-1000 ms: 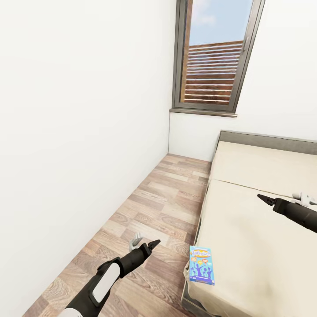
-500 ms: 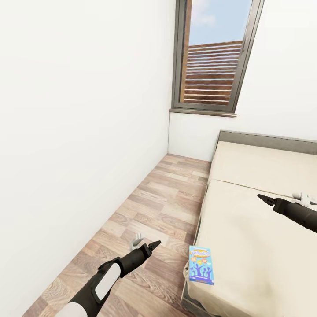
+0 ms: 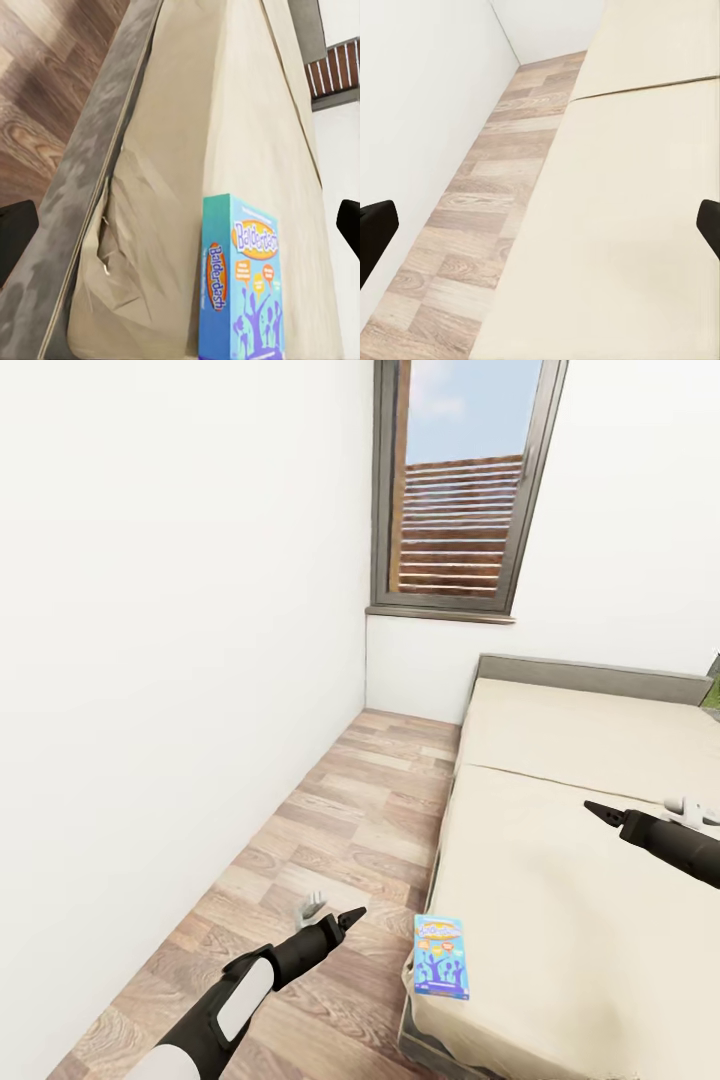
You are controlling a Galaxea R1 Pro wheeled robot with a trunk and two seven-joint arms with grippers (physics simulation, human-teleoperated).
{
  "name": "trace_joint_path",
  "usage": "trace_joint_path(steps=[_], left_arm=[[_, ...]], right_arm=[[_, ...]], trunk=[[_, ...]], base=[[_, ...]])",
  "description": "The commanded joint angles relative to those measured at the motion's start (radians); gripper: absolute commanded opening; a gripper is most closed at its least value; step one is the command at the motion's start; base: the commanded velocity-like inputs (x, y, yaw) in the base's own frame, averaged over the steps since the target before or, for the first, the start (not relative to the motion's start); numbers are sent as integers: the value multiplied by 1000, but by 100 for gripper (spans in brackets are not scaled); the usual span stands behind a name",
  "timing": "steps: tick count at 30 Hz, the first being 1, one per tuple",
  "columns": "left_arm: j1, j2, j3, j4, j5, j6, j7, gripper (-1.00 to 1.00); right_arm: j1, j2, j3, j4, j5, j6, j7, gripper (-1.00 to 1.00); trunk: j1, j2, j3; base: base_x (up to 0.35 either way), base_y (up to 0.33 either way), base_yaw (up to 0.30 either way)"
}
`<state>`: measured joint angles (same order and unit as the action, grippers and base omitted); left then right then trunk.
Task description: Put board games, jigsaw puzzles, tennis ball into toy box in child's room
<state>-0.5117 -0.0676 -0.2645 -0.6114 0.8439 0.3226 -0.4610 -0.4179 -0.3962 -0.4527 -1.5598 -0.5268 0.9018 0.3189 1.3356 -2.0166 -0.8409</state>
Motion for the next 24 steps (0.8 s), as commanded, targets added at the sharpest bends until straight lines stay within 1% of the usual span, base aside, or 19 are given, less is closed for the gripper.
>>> trace_joint_path(steps=[1,18,24], left_arm=[[-1,0,-1,1,10,7,-1,100],[-2,-2,-1,3,9,6,-3,100],[-2,-8,-1,3,8,4,-5,100]], right_arm=[[-1,0,-2,0,6,5,8,100],[-1,0,-1,-1,5,5,9,100],[-1,0,0,-2,5,5,9,100]], trunk=[[0,0,-1],[0,0,-1],[0,0,-1]], base=[[0,0,-56],[0,0,-23],[0,0,-4]])
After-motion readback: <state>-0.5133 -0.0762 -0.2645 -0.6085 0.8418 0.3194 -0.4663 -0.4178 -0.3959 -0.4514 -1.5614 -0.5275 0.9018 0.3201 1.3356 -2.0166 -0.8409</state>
